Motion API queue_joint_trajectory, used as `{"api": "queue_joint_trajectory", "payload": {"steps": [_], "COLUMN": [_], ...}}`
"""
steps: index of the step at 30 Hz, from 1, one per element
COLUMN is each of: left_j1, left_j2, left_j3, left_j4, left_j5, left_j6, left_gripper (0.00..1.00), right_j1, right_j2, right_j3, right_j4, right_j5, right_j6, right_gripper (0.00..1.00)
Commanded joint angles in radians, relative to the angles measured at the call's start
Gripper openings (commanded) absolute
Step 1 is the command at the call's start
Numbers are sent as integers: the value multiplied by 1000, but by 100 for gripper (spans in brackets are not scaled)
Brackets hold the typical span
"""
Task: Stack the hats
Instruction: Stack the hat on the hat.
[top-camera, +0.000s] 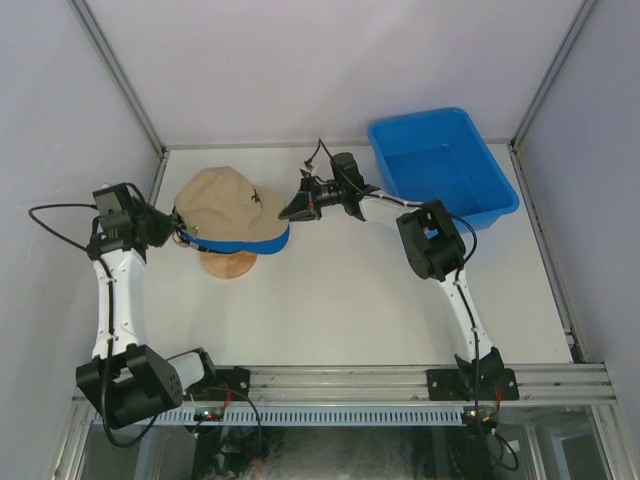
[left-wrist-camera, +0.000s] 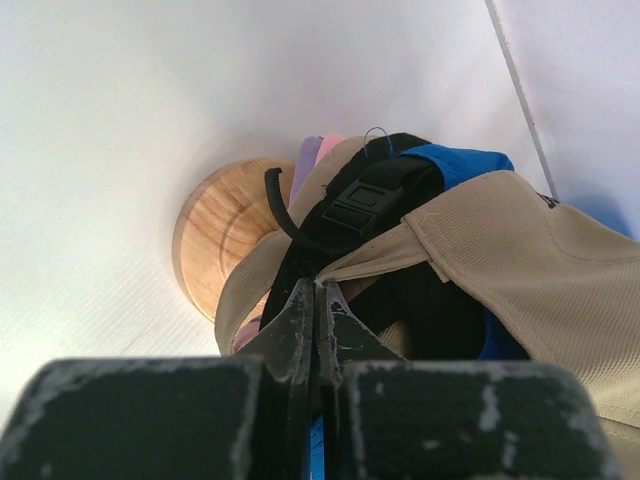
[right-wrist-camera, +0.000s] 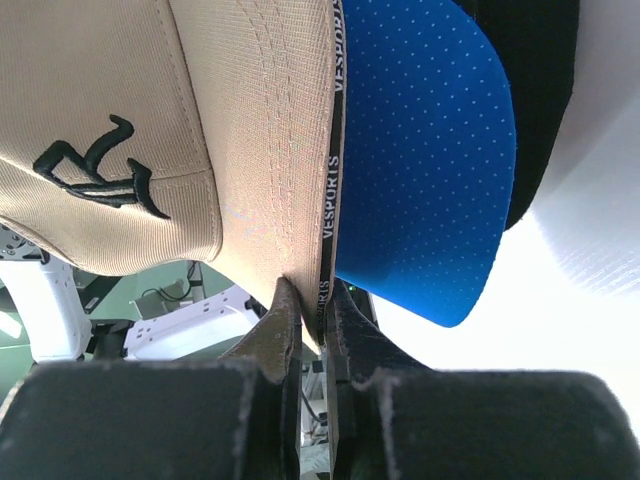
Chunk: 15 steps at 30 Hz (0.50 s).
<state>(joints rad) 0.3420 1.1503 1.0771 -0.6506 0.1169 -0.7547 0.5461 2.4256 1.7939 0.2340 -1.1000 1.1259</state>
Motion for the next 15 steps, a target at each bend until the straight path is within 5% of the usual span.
{"api": "queue_joint_trajectory", "payload": {"steps": [1,9,15], "left_j1": [4,8,25], "left_j2": [34,54,11], "left_j3": [-52,-66,-1], "left_j4": [-139,-147,-169], "left_j5": [-68,-54,-47], "left_j6": [68,78,78], "left_gripper": [0,0,0], "right_j1": [21,28,27], "right_j2": [52,67,10], "right_j3": [-27,-25,-38], "right_j4": [-235,-313,-223], "right_j5": [117,148,114], "right_j6": [-156,-196,-114], "right_gripper": [0,0,0]}}
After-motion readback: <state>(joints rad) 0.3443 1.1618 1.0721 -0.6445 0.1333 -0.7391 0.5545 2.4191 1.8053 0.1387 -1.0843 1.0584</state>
